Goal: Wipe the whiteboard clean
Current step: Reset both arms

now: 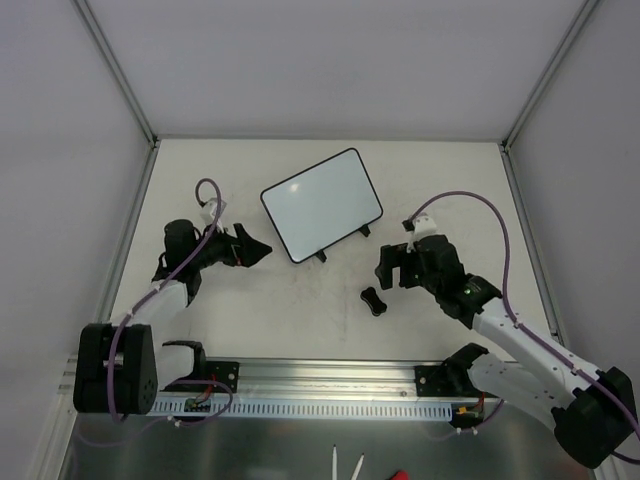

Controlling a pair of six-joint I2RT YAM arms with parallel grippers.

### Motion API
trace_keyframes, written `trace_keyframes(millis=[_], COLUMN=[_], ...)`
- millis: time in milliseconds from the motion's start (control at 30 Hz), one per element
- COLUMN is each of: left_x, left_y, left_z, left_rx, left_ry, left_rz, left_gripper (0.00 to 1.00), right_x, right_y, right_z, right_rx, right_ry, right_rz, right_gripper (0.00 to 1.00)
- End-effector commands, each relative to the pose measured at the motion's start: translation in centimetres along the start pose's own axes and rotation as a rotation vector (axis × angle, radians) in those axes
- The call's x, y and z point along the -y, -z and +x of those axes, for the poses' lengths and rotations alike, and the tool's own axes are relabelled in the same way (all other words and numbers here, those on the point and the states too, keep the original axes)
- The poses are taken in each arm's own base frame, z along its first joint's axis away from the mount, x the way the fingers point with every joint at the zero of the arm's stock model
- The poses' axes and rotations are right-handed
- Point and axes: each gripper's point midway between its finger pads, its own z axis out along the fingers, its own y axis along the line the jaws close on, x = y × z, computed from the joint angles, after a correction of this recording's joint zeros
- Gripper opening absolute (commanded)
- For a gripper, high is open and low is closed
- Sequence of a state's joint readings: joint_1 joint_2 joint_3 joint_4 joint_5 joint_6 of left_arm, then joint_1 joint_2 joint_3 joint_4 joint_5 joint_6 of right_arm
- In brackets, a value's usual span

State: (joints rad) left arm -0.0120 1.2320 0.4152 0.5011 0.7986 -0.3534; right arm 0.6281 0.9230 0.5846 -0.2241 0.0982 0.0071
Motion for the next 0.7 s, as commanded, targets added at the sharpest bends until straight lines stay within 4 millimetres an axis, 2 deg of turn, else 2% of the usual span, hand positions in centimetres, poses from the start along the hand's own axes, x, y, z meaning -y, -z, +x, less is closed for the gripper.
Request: trace_keyframes(millis=[0, 33, 67, 100, 133, 167, 200, 233, 267, 300, 367, 433, 667], left_x=[-0.7, -1.2, -1.4, -0.9, -1.2, -1.6, -1.9, -1.2, -1.5, -1.1, -1.5, -1.6, -2.1], left_y=[2.0, 2.5, 3.0, 3.7, 4.1, 4.6, 5.0, 5.5, 5.8, 6.3, 6.7, 7.3, 7.3], left_z=[-1.3, -1.6, -0.8, -1.6, -1.6, -1.8, -1.1, -1.7, -1.2, -1.6, -1.0, -1.4, -1.2], left_rx=[0.100, 0.123, 0.115, 0.157, 0.172, 0.195, 0.193, 0.231, 0.241, 0.276, 0.294, 0.340, 0.345], left_ry=[-0.046, -0.048, -0.036, -0.065, -0.067, -0.067, -0.054, -0.084, -0.088, -0.102, -0.107, -0.109, -0.095], left_rz=[-0.148, -0.194, -0.224, -0.237, -0.262, -0.302, -0.321, -0.314, -0.331, -0.331, -0.348, -0.371, -0.390], left_gripper=[0.99, 0.99, 0.99, 0.99, 0.99, 0.99, 0.99, 0.99, 0.99, 0.99, 0.99, 0.99, 0.99], right_x=[0.9, 1.5, 2.1, 2.6, 3.7, 4.6, 5.0, 5.4, 5.9, 6.0, 6.2, 6.8, 7.0], right_y=[0.9, 1.0, 1.0, 1.2, 1.7, 1.8, 2.0, 2.3, 3.0, 3.1, 3.7, 3.8, 3.3], right_z=[-3.5, -3.8, -3.8, -3.8, -4.4, -4.0, -4.1, -4.3, -4.7, -4.6, -4.9, -4.7, -4.0], right_rx=[0.173, 0.190, 0.199, 0.207, 0.248, 0.256, 0.280, 0.307, 0.348, 0.360, 0.399, 0.410, 0.384], right_ry=[0.011, 0.003, -0.009, -0.019, -0.052, -0.060, -0.091, -0.104, -0.119, -0.117, -0.118, -0.123, -0.120], right_rz=[0.015, 0.047, 0.073, 0.099, 0.164, 0.205, 0.225, 0.246, 0.271, 0.270, 0.270, 0.297, 0.309], right_gripper=[0.99, 0.99, 0.99, 0.99, 0.99, 0.99, 0.99, 0.99, 0.99, 0.99, 0.99, 0.99, 0.99])
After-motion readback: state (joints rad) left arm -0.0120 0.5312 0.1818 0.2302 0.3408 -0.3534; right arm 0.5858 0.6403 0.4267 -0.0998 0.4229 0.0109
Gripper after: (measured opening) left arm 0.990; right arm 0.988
